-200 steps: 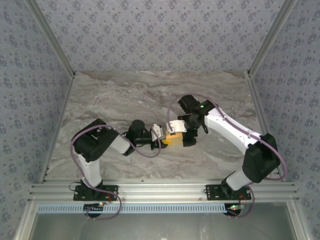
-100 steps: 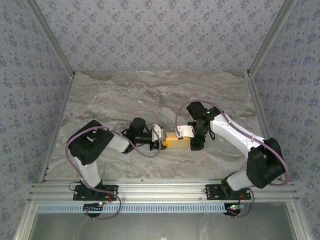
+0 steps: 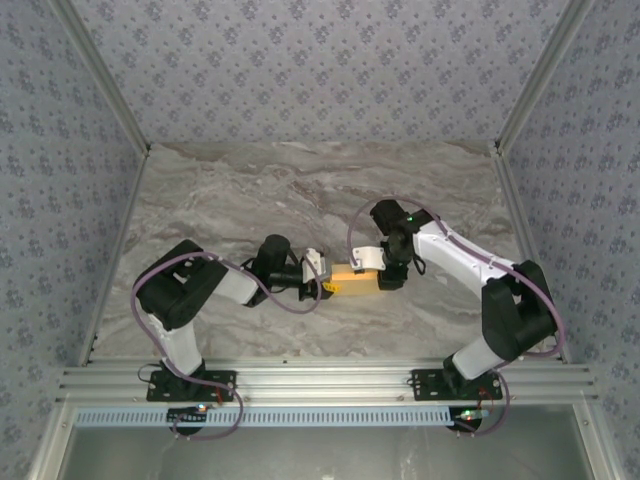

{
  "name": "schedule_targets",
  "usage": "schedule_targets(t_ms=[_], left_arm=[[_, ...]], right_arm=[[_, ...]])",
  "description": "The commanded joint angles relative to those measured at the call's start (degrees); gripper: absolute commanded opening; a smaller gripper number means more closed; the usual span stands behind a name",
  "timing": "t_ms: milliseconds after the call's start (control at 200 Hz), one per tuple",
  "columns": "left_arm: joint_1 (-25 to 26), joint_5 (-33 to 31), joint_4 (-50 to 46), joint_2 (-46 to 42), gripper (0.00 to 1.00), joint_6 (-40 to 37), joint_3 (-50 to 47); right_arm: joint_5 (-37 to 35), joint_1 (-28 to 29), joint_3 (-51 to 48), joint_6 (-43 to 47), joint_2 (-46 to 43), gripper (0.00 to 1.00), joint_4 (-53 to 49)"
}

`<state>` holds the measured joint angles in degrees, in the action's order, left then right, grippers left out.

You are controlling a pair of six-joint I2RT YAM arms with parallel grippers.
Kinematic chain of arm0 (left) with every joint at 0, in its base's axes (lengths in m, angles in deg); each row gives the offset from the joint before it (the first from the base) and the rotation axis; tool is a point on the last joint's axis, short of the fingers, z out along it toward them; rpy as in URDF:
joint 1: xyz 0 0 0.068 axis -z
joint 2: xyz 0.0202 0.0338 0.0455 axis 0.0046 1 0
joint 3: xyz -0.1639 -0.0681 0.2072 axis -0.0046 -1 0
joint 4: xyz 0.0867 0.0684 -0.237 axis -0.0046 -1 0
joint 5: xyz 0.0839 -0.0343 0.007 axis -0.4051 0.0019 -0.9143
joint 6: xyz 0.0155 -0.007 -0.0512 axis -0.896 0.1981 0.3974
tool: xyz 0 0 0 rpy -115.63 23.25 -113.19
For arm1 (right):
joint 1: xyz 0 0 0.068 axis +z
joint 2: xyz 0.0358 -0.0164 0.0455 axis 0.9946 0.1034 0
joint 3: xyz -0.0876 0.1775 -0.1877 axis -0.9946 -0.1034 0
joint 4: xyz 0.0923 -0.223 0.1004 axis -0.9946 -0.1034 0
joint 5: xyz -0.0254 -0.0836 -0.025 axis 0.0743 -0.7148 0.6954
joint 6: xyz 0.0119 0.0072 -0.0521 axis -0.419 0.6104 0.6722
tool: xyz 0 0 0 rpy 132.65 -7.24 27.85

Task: Fold the paper box

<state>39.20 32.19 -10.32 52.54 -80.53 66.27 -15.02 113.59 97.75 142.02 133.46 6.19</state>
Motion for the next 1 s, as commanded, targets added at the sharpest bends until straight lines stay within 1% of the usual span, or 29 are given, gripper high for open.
schedule_targets(t_ms=[0, 80, 155, 200, 250, 300, 485, 550, 655, 715, 785, 869, 994], left_arm=[[-1.73, -2.63, 3.95, -0.18, 0.5, 4.08, -0.71], [-2.85, -4.19, 7.89, -1.79, 0.59, 8.08, -2.25], [-3.06, -7.04, 7.35, -4.8, 0.67, 10.3, -3.19], [-3.05, -7.84, 6.29, -6.86, 0.7, 10.79, -3.83], [-3.01, -9.35, 6.85, -8.98, 0.72, 11.9, -4.99], [-2.91, -11.36, 8.27, -10.51, 0.73, 13.51, -6.34], [-2.55, -18.82, 10.12, -12.57, 0.77, 22.22, -8.17], [-1.92, -20.86, 10.37, -12.56, 0.77, 25.46, -8.16], [0.25, -25.4, 7.39, -12.28, 0.77, 26.27, -6.9], [1.36, -27.45, 6.7, -11.56, 0.77, 26.13, -6.26], [1.77, -28.2, 8.61, -10.2, 0.77, 27.96, -6.03], [2.41, -29.39, 10.33, -9.17, 0.77, 30.23, -5.73], [4.27, -32.43, 7.65, -8.97, 0.76, 30.95, -3.91]], right_arm=[[0.18, -0.09, 1.18, -2.54, 0.26, 0.45, -1.19], [-0.02, 0.44, 2.04, -4.71, -0.2, 0.44, -2.29], [-0.76, 0.94, 2.12, -7.51, -0.59, 0.43, -2.32], [-0.92, 0.93, 2.16, -9.24, -0.49, 0.42, -2.32], [-0.99, 1.08, 2.2, -10.9, -0.27, 0.39, -2.32], [-0.98, 1.24, 2.21, -12.97, 0.06, 0.37, -2.38], [-5.56, 4.07, 3.83, -21.51, 1.57, 0.38, -4.26], [-6.0, 5.44, 4.01, -23.88, 1.63, 0.39, -4.63], [-4.55, 6.32, 3.54, -27.58, 0.9, 0.4, -2.8], [-3.17, 6.1, 2.98, -28.38, 0.04, 0.4, -1.35], [-1.97, 5.98, 2.43, -28.12, -0.75, 0.41, -0.21], [-1.96, 6.23, 1.67, -27.82, -0.7, 0.41, 0.61], [-3.34, 7.59, 0.16, -27.62, 0.08, 0.41, 1.54]])
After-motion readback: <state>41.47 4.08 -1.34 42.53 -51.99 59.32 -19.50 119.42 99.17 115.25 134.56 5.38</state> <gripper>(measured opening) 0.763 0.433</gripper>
